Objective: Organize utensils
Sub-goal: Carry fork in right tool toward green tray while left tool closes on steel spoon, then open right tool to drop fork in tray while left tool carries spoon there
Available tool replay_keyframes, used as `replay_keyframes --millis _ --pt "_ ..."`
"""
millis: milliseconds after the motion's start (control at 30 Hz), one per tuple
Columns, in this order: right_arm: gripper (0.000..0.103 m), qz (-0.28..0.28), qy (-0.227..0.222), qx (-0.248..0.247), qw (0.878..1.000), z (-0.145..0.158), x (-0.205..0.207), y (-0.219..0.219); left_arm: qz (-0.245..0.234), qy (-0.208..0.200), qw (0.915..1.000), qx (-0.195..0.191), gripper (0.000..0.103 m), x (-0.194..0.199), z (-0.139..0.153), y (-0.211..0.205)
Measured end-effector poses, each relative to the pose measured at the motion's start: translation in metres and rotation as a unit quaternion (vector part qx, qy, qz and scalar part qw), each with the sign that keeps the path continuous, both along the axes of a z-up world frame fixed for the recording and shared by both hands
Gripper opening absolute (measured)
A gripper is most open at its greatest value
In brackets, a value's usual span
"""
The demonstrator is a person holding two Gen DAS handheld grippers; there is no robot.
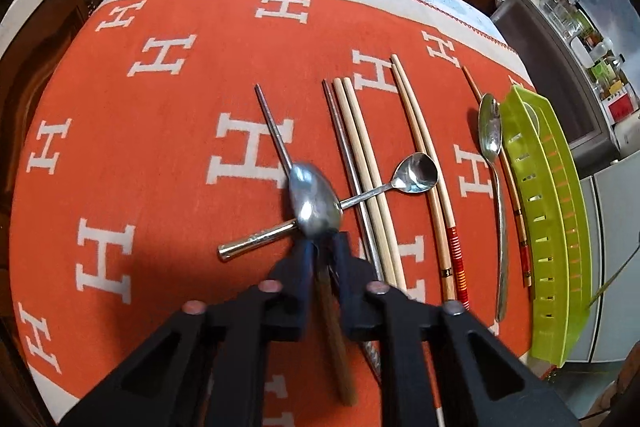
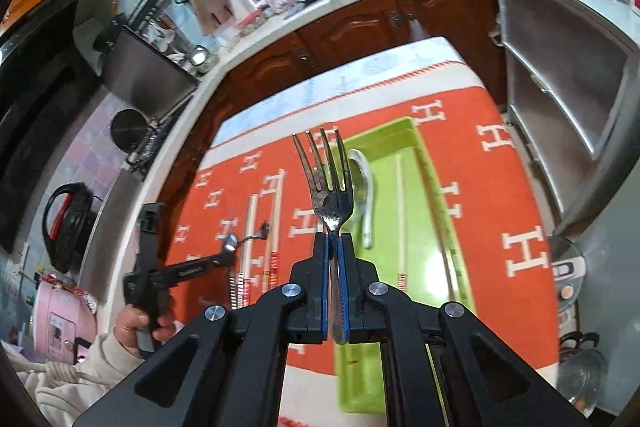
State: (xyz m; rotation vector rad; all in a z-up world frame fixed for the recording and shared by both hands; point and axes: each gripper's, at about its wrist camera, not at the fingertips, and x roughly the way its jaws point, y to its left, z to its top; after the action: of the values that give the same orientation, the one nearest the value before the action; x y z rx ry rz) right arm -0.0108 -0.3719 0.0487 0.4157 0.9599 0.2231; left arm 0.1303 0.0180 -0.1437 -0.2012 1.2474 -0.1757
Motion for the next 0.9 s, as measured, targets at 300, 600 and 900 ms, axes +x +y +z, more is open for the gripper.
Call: replay_keyframes --millis 300,600,900 --pt "0.004 -0.006 0.04 -0.026 0.999 -0.036 0.017 -0.004 0.017 0.002 0.9998 -0.004 0.002 -0.006 0.006 0.002" --pt "0.004 0.016 0.068 -0.047 0.996 -0.06 0.038 0.014 -0.015 -0.031 0.9991 -0.025 0.0 -0.026 0.039 -0.008" --pt "0.004 0.066 0.104 -0.086 0.989 -0.095 0.075 0.054 -0.101 -0.083 0.9901 -0.052 0.0 -0.037 0.086 -0.062"
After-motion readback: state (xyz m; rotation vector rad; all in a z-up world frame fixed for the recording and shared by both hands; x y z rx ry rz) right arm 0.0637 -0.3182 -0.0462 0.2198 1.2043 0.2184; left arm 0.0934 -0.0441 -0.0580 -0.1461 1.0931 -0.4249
